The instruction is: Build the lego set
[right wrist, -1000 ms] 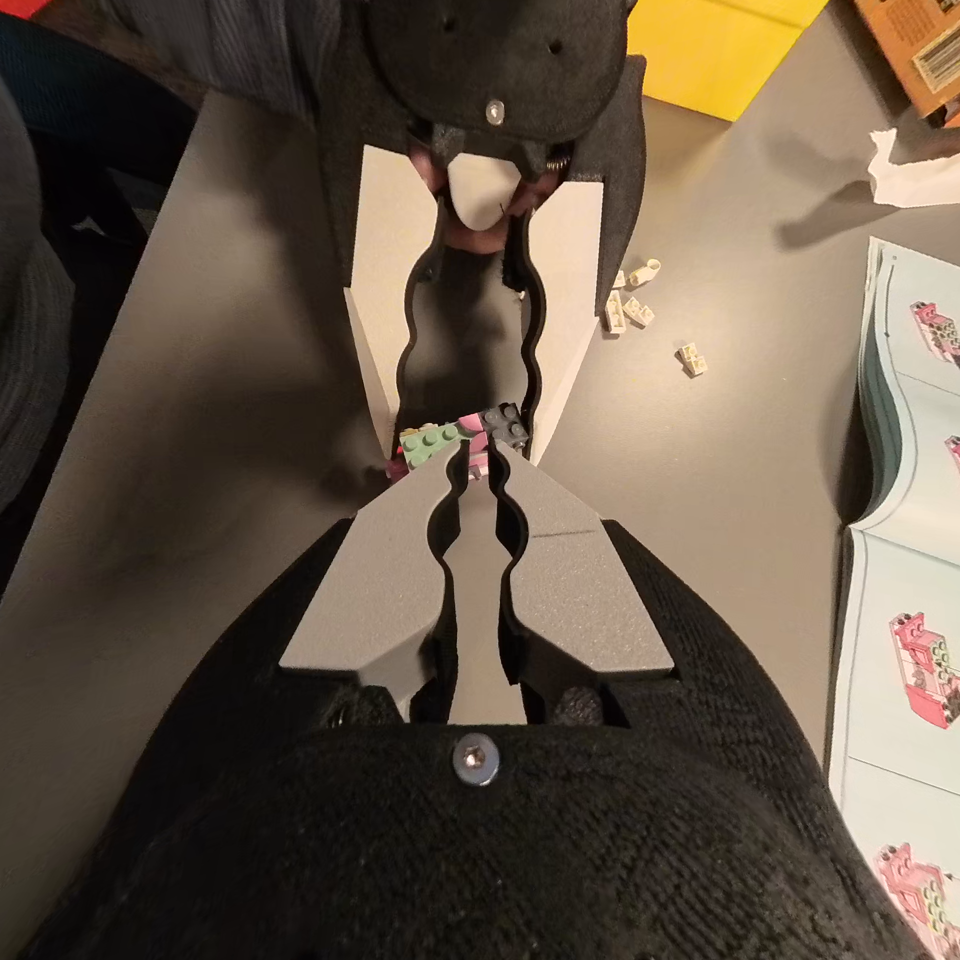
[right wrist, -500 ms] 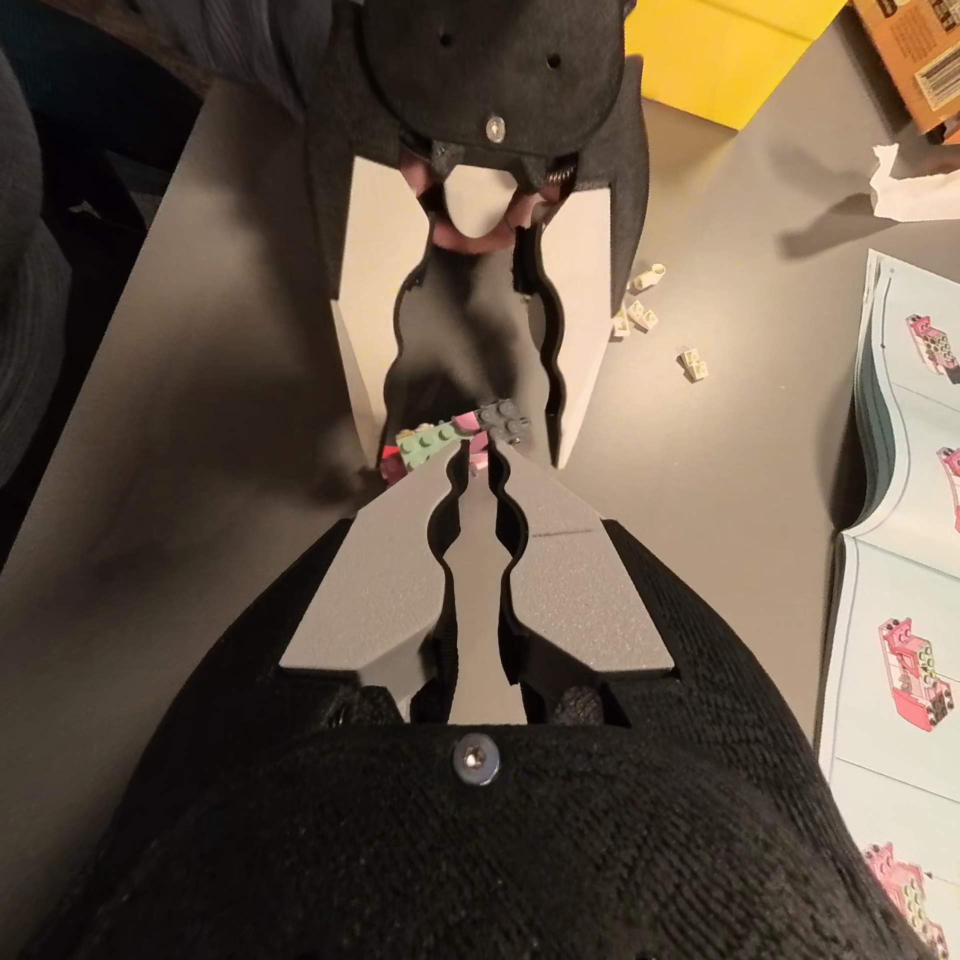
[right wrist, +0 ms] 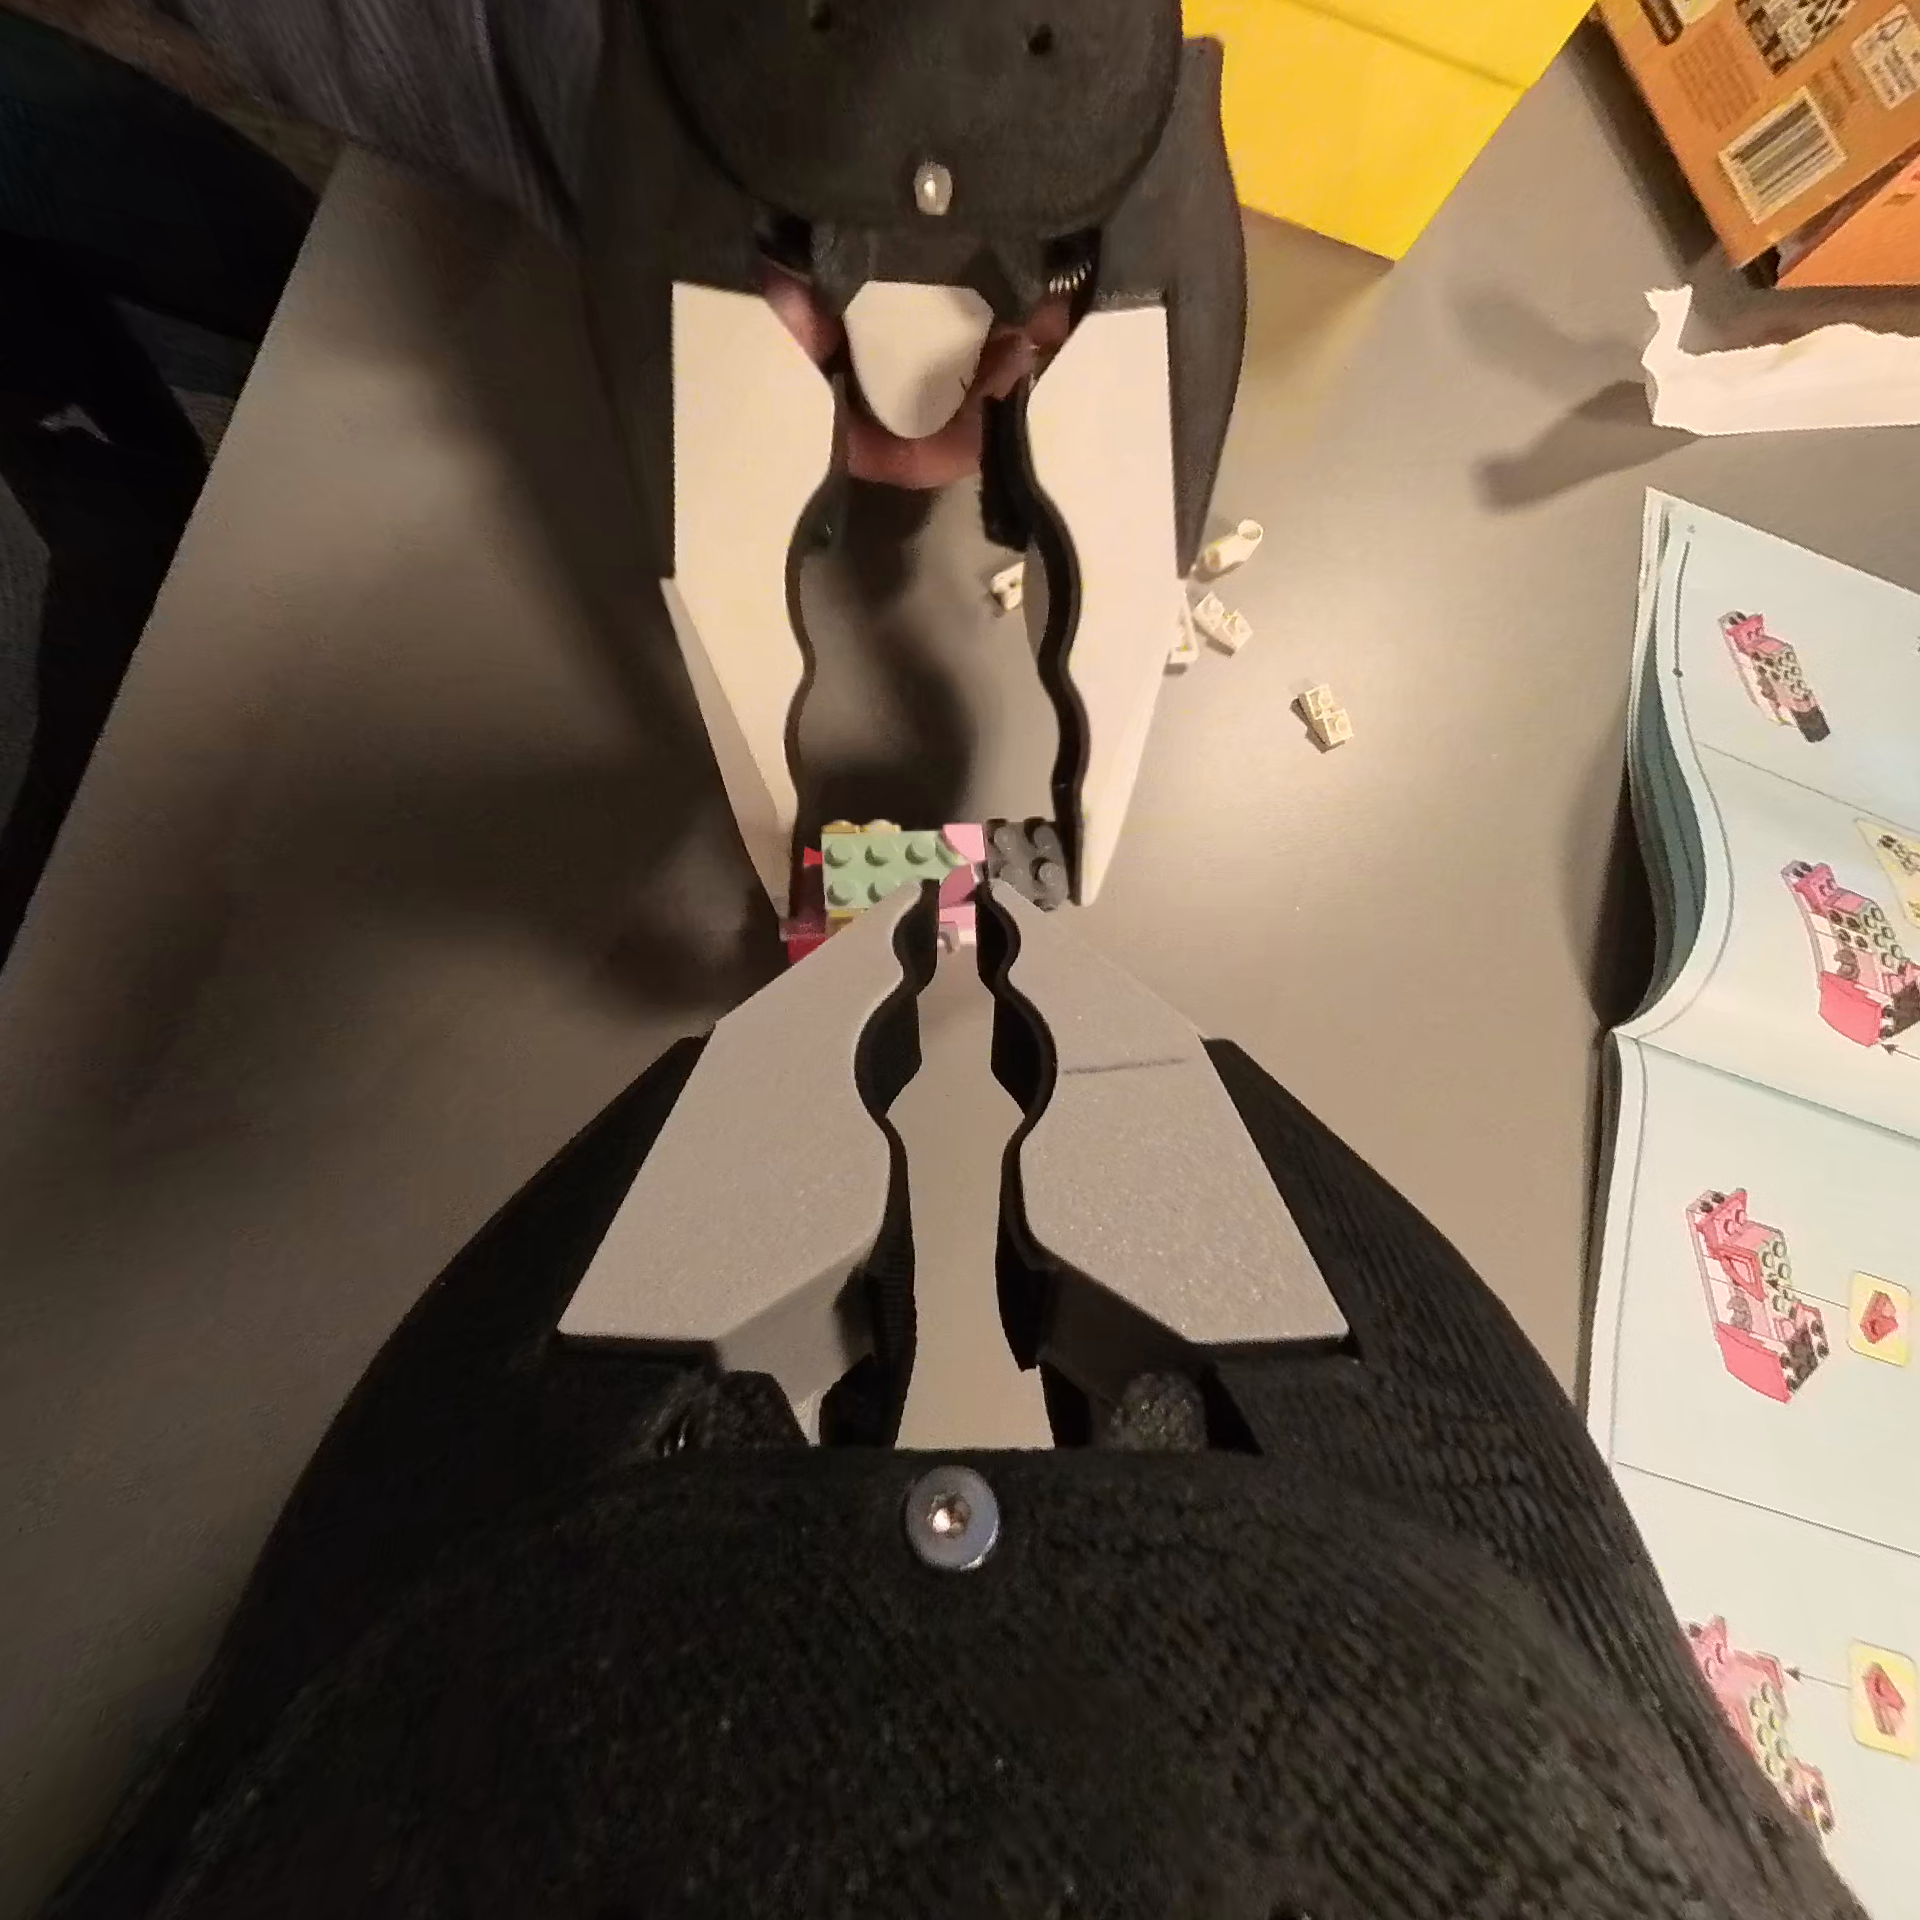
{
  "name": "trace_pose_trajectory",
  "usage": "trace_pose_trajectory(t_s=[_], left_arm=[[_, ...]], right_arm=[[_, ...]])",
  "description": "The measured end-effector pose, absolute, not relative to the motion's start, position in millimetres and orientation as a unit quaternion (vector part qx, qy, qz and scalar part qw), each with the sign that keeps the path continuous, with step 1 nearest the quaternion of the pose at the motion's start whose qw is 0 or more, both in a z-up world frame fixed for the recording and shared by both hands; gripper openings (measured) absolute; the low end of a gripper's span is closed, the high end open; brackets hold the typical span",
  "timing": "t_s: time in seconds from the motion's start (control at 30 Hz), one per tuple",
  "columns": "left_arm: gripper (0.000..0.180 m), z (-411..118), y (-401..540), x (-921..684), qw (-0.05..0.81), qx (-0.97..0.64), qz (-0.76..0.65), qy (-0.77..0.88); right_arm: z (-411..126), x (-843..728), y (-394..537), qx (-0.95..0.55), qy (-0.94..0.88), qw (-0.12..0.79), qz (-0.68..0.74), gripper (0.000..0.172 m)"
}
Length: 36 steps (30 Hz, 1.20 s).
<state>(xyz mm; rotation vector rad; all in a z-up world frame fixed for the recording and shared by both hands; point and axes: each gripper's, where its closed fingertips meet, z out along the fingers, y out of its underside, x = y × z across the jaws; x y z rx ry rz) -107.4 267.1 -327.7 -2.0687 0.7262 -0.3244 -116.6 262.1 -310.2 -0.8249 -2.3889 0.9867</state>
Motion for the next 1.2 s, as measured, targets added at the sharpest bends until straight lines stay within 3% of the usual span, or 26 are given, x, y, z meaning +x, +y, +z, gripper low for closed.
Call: trace_pose_trajectory(t_s=[1.2], left_arm=[[0.053,-328.3,273.6,-104.1,0.448,-0.855,-0.102,0.241]], right_arm=[[-312.3,-116.2,268.4,-0.328,-0.862,0.207,0.327,0.005]])
